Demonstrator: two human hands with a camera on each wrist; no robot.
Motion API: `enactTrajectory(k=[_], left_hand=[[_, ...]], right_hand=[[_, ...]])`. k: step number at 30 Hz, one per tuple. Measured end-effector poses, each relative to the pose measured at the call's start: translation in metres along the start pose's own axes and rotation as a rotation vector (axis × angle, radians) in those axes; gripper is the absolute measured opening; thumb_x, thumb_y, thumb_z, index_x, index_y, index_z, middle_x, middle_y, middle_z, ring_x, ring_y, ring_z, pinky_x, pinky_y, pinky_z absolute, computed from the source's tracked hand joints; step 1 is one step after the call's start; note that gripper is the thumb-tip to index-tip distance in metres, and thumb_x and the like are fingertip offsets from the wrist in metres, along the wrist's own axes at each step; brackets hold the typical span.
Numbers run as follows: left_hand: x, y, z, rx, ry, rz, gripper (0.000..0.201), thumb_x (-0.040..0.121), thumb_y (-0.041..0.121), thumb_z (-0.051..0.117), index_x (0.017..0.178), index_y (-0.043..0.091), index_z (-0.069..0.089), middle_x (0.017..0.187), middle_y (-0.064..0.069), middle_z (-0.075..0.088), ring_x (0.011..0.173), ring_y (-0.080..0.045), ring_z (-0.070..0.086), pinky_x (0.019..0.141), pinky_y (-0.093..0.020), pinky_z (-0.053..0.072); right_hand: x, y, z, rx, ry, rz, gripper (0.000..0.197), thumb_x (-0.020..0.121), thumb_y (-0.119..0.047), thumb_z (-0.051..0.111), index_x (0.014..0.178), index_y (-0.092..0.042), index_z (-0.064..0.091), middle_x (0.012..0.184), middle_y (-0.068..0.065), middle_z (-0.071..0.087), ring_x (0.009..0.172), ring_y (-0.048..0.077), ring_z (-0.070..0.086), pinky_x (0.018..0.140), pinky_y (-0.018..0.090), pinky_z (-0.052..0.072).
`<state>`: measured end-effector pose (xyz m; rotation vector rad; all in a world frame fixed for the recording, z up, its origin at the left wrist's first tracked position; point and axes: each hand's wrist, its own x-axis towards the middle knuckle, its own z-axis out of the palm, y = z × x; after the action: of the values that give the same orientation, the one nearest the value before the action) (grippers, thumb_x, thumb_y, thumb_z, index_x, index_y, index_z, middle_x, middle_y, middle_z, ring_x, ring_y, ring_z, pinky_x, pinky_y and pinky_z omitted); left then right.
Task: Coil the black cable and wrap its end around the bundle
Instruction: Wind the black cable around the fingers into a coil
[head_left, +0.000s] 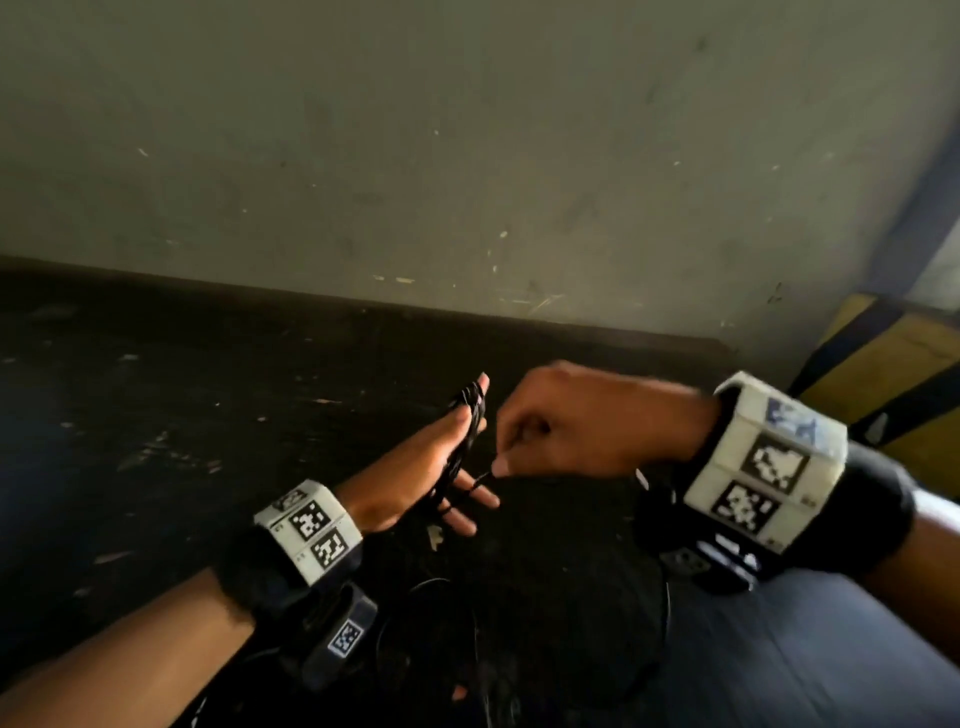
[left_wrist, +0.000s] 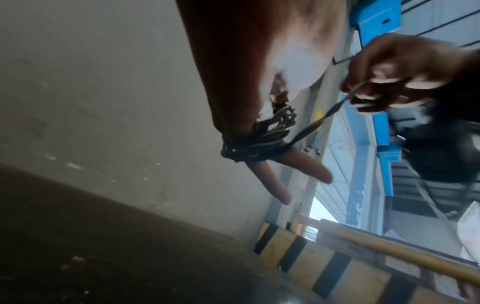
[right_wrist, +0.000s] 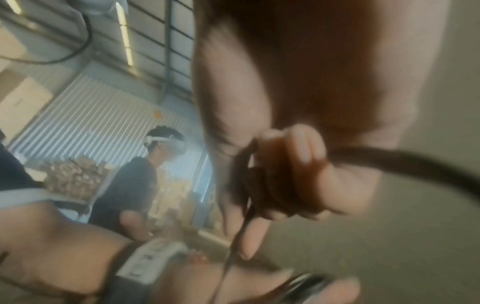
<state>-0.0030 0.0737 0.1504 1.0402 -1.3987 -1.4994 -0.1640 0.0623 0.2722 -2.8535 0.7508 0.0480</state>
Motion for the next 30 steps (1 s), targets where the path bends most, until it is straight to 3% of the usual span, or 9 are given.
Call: enactTrajectory(k=[2, 6, 10, 13, 18, 20, 22, 25, 30], left_hand=[[-0.009, -0.004, 0.007, 0.036, -0.082, -0.037, 0.066, 0.085, 0.06, 0.026, 0.147, 0.044, 0.009, 0.158, 0.002, 0.022, 0.091, -0.031, 0.071, 0.045, -0.032, 0.057], [-0.032, 0.007, 0.012, -0.021, -0.235, -0.062, 0.054, 0.087, 0.054, 0.025, 0.138, 0.06, 0.007, 0.157, 0.004, 0.023, 0.102, -0.035, 0.068, 0.048, -0.031, 0.059], [-0.043, 0.023, 0.007, -0.109, -0.347, -0.082, 0.055, 0.088, 0.055, 0.027, 0.139, 0.06, 0.008, 0.158, 0.001, 0.022, 0.109, -0.039, 0.063, 0.051, -0.031, 0.06], [-0.048, 0.033, 0.001, -0.182, -0.339, -0.021, 0.051, 0.085, 0.062, 0.035, 0.133, 0.066, 0.022, 0.153, 0.004, 0.035, 0.109, -0.041, 0.063, 0.049, -0.032, 0.059], [-0.033, 0.052, -0.007, -0.363, -0.216, 0.074, 0.04, 0.09, 0.055, 0.027, 0.129, 0.065, 0.032, 0.145, -0.002, 0.048, 0.101, -0.039, 0.067, 0.044, -0.033, 0.059], [-0.018, 0.06, -0.01, -0.419, -0.13, 0.135, 0.044, 0.091, 0.054, 0.025, 0.135, 0.058, 0.03, 0.148, -0.007, 0.044, 0.099, -0.037, 0.069, 0.044, -0.032, 0.059], [-0.003, 0.067, -0.015, -0.439, -0.044, 0.192, 0.046, 0.094, 0.053, 0.023, 0.14, 0.055, 0.025, 0.151, -0.012, 0.038, 0.096, -0.034, 0.07, 0.047, -0.03, 0.059], [0.014, 0.07, -0.022, -0.433, 0.056, 0.243, 0.046, 0.096, 0.052, 0.021, 0.143, 0.052, 0.019, 0.154, -0.014, 0.031, 0.094, -0.032, 0.071, 0.053, -0.03, 0.06], [0.027, 0.053, -0.027, -0.411, 0.196, 0.245, 0.048, 0.097, 0.051, 0.022, 0.144, 0.052, 0.012, 0.157, -0.011, 0.022, 0.098, -0.031, 0.07, 0.062, -0.036, 0.062]], right_hand=[[0.003, 0.009, -0.022, -0.052, 0.031, -0.015, 0.017, 0.083, -0.03, 0.067, 0.081, -0.013, 0.072, 0.061, -0.011, 0.058, 0.055, -0.004, 0.051, 0.055, 0.009, 0.037], [0.011, 0.039, -0.053, -0.016, 0.15, -0.006, 0.019, 0.076, -0.034, 0.072, 0.071, -0.017, 0.071, 0.056, -0.006, 0.06, 0.051, 0.004, 0.05, 0.052, 0.016, 0.037], [0.022, 0.073, -0.048, 0.022, 0.26, 0.011, 0.034, 0.075, -0.045, 0.068, 0.067, -0.011, 0.068, 0.051, -0.006, 0.054, 0.047, 0.008, 0.046, 0.051, 0.022, 0.037], [0.031, 0.089, -0.024, 0.079, 0.356, 0.051, 0.047, 0.075, -0.053, 0.059, 0.065, -0.007, 0.065, 0.05, -0.003, 0.051, 0.045, 0.009, 0.044, 0.047, 0.017, 0.035], [0.047, 0.089, 0.048, 0.263, 0.532, 0.028, 0.034, 0.094, -0.021, 0.052, 0.06, -0.021, 0.059, 0.046, -0.012, 0.043, 0.043, -0.002, 0.04, 0.051, 0.017, 0.034], [0.051, 0.078, 0.072, 0.385, 0.512, 0.049, 0.032, 0.093, -0.009, 0.049, 0.071, -0.024, 0.066, 0.054, -0.013, 0.053, 0.051, -0.005, 0.046, 0.057, 0.017, 0.04], [0.054, 0.062, 0.088, 0.457, 0.437, 0.072, 0.021, 0.095, -0.008, 0.048, 0.093, -0.011, 0.068, 0.06, -0.003, 0.059, 0.049, -0.003, 0.051, 0.054, 0.013, 0.042], [0.056, 0.037, 0.1, 0.48, 0.324, 0.11, 0.019, 0.097, -0.018, 0.047, 0.089, -0.007, 0.06, 0.057, 0.001, 0.057, 0.038, -0.001, 0.051, 0.043, 0.009, 0.039], [0.05, 0.011, 0.092, 0.456, 0.112, 0.125, 0.021, 0.096, -0.022, 0.048, 0.1, -0.005, 0.059, 0.062, -0.006, 0.057, 0.048, 0.001, 0.055, 0.049, 0.017, 0.048]])
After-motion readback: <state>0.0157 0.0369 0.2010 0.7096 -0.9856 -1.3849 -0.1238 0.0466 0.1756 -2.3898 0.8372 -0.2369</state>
